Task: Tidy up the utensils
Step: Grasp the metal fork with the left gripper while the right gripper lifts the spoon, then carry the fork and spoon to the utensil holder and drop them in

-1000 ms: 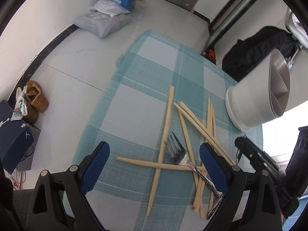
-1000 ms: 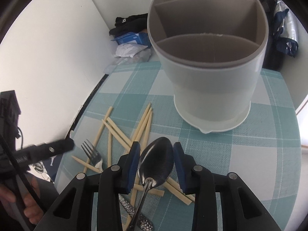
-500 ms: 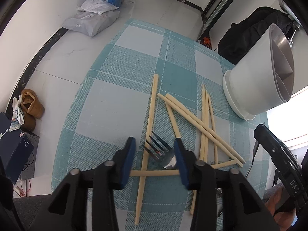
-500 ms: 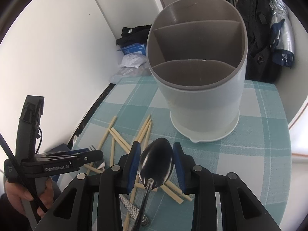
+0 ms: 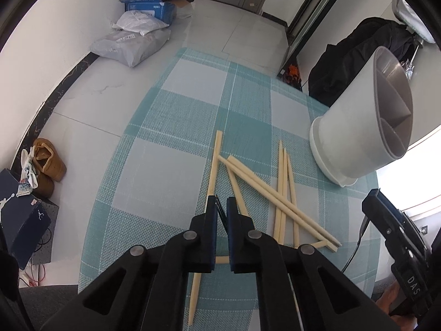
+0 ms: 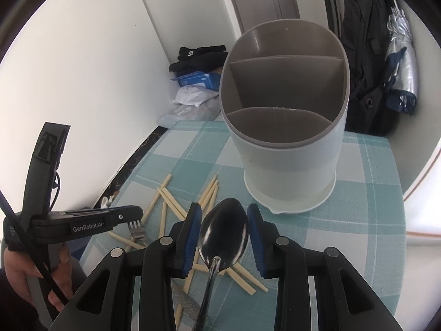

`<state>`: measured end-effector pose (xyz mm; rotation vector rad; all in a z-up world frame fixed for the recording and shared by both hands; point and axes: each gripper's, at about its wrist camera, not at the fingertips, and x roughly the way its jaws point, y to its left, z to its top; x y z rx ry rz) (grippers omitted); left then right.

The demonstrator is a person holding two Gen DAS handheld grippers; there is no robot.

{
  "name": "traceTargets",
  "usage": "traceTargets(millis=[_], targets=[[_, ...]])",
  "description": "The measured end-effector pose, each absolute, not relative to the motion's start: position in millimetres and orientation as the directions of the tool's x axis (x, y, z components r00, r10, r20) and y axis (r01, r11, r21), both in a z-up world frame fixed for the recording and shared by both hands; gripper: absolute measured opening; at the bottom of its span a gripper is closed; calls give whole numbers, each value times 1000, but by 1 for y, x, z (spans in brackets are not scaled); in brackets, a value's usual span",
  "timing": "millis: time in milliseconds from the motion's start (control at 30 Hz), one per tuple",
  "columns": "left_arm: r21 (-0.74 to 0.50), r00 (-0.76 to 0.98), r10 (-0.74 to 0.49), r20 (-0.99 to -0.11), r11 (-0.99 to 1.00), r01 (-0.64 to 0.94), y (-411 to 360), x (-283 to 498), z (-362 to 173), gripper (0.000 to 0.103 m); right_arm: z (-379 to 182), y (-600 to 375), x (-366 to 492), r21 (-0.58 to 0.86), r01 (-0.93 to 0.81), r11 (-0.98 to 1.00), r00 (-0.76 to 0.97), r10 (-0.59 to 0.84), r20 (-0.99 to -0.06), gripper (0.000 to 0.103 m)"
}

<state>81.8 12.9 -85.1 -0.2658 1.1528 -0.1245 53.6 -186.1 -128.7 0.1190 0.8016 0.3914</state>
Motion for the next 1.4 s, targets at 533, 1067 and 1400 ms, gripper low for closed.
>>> traceTargets(millis=[533, 1067, 1400], targets=[[-208, 599, -242, -763, 970, 126, -24, 53, -14, 0, -95, -212, 3, 204, -240, 949, 760, 314, -569, 32], [-130, 666, -269, -695, 959, 251, -52, 20, 33, 0, -75, -231, -23, 213, -199, 957, 839, 278, -467, 31], [-110, 695, -288, -659, 951, 289, -60, 14, 63, 0, -63, -240, -25, 223, -188, 957, 856, 271, -440, 30]])
